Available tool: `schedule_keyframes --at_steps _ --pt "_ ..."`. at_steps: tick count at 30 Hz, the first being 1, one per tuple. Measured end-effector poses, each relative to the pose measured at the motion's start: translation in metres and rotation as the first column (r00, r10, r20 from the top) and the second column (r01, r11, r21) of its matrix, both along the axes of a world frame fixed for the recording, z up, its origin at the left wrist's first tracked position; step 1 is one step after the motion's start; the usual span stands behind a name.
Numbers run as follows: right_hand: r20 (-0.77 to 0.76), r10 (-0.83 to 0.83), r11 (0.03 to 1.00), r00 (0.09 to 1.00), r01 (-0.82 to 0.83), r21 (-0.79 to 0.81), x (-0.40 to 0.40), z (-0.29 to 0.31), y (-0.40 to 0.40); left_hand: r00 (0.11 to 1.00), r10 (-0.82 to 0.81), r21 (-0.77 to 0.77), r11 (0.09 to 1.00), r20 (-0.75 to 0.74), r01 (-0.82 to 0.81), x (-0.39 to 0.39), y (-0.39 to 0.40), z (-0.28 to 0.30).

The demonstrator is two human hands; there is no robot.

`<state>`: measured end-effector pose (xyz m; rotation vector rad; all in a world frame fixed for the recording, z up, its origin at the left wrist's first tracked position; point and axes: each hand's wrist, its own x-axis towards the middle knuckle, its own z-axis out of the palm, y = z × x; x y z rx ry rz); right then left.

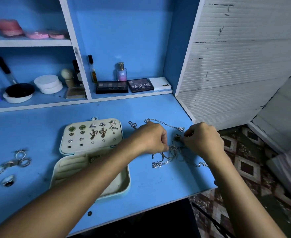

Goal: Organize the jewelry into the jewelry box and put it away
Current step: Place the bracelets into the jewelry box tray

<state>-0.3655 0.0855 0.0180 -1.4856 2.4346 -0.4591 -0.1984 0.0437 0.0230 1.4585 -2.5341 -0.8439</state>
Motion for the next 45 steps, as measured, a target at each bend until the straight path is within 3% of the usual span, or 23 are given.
schedule_keyframes --at_steps 12,17,28,35,45 --pt "0.058 0.028 0.999 0.998 -0.029 0.014 -0.001 -0.009 -0.005 0.996 0.030 0.059 0.998 0.086 -0.035 -0.009 -0.001 -0.003" --pt "0.088 0.050 0.997 0.995 -0.045 -0.056 -0.001 -0.010 -0.004 0.995 -0.010 0.038 0.999 0.097 0.006 -0.007 -0.001 -0.004" --pt "0.252 0.148 0.958 0.956 -0.075 -0.277 0.012 0.004 0.001 0.996 0.000 -0.087 0.996 -0.086 -0.008 0.022 -0.005 0.017" --pt "0.376 0.245 0.929 0.894 -0.105 -0.356 0.029 0.013 0.005 0.995 0.033 -0.224 0.973 -0.095 -0.054 0.066 0.006 0.037" --pt "0.433 0.315 0.915 0.845 -0.149 -0.375 0.049 0.015 0.010 0.987 0.142 -0.227 0.961 -0.081 -0.157 0.120 0.028 0.033"
